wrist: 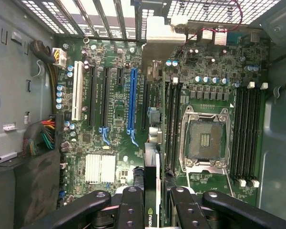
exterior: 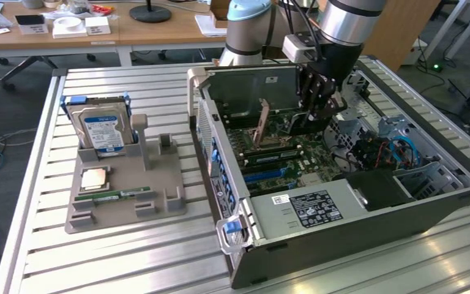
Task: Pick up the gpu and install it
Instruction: 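Insert the gpu into the slot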
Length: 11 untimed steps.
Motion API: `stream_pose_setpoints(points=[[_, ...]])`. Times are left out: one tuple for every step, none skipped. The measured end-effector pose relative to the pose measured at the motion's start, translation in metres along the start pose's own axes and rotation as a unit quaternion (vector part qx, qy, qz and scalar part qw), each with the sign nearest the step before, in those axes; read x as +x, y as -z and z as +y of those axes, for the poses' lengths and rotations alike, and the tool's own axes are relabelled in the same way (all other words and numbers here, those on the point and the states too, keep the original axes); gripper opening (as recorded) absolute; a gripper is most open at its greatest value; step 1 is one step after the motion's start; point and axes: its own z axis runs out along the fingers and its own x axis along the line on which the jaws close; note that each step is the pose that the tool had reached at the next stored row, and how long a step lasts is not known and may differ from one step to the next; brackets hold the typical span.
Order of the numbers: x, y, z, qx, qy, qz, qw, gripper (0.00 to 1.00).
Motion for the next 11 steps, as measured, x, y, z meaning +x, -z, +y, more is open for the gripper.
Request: stream_pose_setpoints(points=[[0.0000, 0.0000, 0.0000, 0.0000, 0.000, 0.0000, 1.0000, 0.26], [0.0000, -0.0002, 0.0000, 0.0000, 0.000, -0.0001, 1.0000, 0.26], [0.0000, -0.0006, 0.0000, 0.0001, 0.000, -0.0002, 1.0000, 0.26], [0.0000, -0.0011, 0.0000, 0.0001, 0.000, -0.0002, 1.0000, 0.26], [0.0000, -0.0015, 0.0000, 0.0000, 0.000, -0.0001, 1.0000, 0.26], [0.0000, -0.0021, -0.0001, 0.0000, 0.000, -0.0001, 1.0000, 0.26], [0.0000, -0.0026, -0.0001, 0.0000, 0.000, -0.0001, 1.0000, 0.26], [0.0001, -0.0031, -0.0001, 0.0000, 0.000, -0.0001, 1.0000, 0.26], [0.0001, -0.0036, -0.0001, 0.0000, 0.000, -0.0001, 1.0000, 0.26], [0.0001, -0.0038, -0.0001, 0.0000, 0.000, 0.0000, 1.0000, 0.26], [0.0001, -0.0038, -0.0001, 0.0000, 0.000, 0.0000, 1.0000, 0.26]])
